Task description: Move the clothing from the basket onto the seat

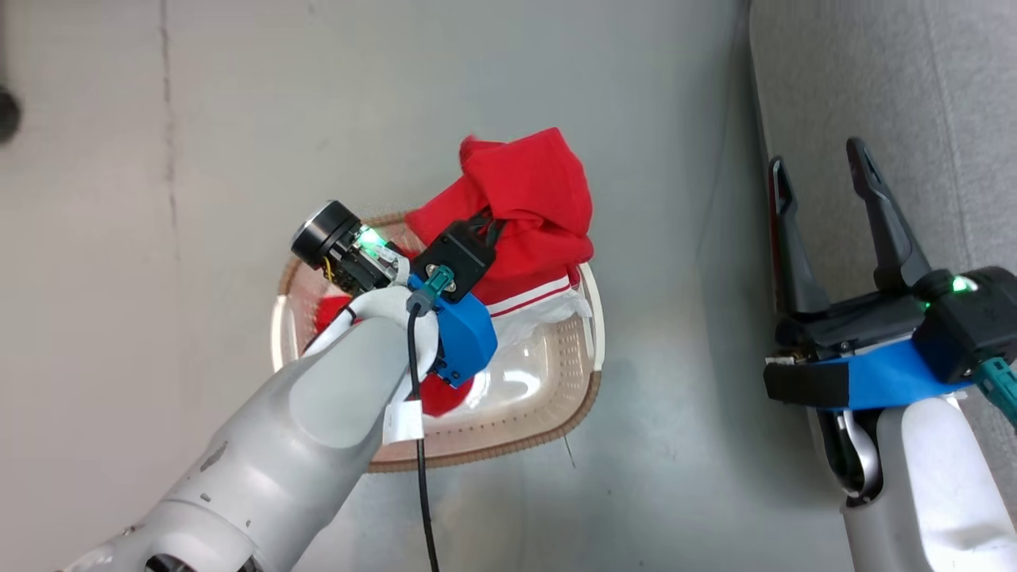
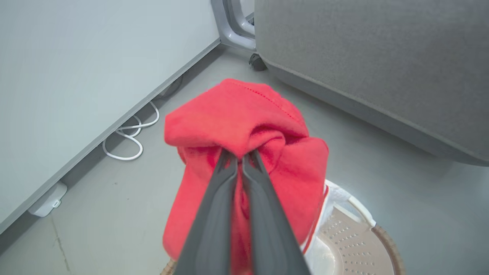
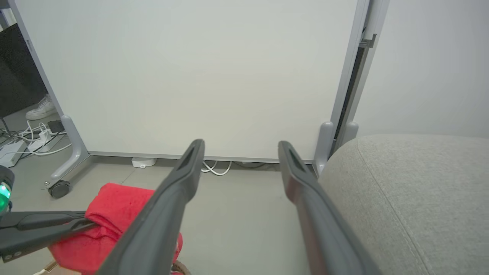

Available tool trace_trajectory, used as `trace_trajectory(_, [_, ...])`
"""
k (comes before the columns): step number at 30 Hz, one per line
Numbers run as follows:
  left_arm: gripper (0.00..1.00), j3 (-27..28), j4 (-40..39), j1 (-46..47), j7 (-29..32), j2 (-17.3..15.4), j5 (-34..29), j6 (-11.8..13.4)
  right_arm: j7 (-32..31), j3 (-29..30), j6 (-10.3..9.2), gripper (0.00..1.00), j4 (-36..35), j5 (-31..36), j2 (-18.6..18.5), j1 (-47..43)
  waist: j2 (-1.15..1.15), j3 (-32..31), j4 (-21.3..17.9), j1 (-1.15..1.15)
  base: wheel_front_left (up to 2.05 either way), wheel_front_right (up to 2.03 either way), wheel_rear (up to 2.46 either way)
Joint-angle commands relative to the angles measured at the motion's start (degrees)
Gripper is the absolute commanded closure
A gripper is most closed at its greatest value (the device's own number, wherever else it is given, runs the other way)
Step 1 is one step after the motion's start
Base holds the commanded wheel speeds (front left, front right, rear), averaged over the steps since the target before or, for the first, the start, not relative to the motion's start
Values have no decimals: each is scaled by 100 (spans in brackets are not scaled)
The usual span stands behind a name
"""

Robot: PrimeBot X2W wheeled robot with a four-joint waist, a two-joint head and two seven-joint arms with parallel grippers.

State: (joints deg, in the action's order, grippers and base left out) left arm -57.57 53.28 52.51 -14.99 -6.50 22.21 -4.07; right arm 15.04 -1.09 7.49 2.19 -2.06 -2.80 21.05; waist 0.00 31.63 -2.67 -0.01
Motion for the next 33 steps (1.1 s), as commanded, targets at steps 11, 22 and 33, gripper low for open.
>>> trace_trajectory(11, [100,860,-1208,-561,-28,-103,-177,27,22,45,1,0,176,-52,-16,-549,0,-1189,192,1,0,0,0])
trace_trajectory(22, [100,1383,-1897,-1036,-29,-65,-440,-49,22,53,1,0,335,-145,-15,-1111,0,-2111,216,1,0,0,0])
trace_trajectory(33, [100,1518,-2127,-1352,-29,19,-594,-170,22,35,1,0,375,-150,-15,-1436,0,-2498,319,1,0,0,0])
